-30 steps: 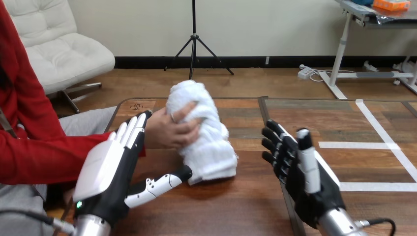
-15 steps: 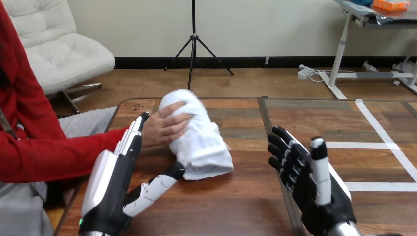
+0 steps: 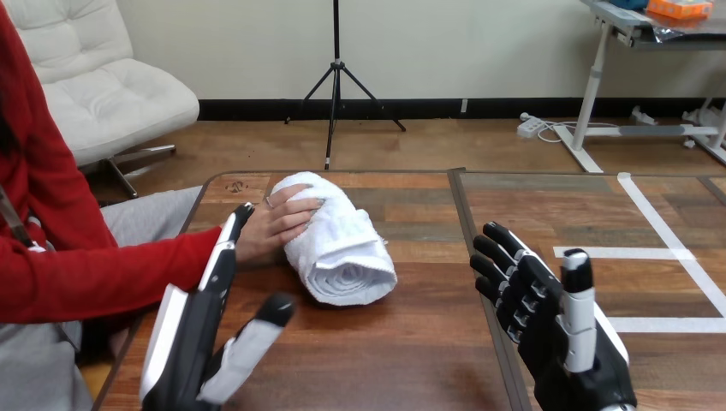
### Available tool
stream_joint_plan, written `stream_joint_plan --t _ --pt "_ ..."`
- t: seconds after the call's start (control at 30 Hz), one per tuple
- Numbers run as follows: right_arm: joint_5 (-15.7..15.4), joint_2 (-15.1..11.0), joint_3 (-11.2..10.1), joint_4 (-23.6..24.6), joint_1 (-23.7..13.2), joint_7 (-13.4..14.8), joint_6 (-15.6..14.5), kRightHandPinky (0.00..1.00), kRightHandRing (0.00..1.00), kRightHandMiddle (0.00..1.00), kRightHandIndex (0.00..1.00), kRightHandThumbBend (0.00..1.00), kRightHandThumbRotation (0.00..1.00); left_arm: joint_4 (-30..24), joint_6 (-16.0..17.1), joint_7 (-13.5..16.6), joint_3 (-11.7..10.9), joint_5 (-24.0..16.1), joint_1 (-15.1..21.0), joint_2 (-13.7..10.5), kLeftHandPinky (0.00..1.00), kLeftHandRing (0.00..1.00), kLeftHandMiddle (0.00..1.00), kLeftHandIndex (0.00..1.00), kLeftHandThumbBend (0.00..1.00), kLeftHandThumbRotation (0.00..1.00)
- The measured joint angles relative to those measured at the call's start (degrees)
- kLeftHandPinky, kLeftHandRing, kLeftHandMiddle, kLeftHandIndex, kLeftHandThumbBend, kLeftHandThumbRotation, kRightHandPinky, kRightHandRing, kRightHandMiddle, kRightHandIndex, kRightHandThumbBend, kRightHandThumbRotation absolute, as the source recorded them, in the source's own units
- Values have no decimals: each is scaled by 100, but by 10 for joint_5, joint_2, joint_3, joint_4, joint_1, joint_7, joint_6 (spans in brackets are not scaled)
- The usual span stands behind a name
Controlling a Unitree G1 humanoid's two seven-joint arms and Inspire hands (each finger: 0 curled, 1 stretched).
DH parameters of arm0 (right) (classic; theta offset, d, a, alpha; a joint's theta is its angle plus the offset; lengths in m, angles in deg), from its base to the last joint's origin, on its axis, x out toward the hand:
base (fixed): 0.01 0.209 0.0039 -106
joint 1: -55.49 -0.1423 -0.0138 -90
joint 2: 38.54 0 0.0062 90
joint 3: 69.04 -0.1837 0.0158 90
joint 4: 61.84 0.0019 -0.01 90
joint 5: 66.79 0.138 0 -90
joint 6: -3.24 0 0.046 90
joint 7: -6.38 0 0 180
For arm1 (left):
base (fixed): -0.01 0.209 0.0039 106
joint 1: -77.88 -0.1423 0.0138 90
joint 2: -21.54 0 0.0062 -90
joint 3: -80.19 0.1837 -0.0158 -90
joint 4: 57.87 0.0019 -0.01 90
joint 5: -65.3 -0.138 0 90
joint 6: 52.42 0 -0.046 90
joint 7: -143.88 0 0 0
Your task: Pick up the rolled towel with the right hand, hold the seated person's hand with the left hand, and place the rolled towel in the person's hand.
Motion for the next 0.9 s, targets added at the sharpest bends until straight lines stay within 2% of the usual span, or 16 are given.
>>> stream_joint_plan --t 0.13,0.37,0.53,0.9 --pt "3 2 3 15 12 -1 3 99 93 93 93 100 100 -1 20 -20 2 34 -14 8 100 99 96 94 90 100" --pt "-3 6 14 28 29 -2 26 96 92 93 93 100 100 -10 19 -53 13 91 -42 23 100 99 95 94 90 100" --pt "-14 10 22 28 38 -2 44 96 92 93 93 100 100 -15 15 -64 23 107 -61 30 100 98 95 94 88 100" --pt "-31 19 40 27 53 -2 78 97 94 94 93 100 100 -39 9 -75 30 114 -91 28 99 94 93 92 82 100"
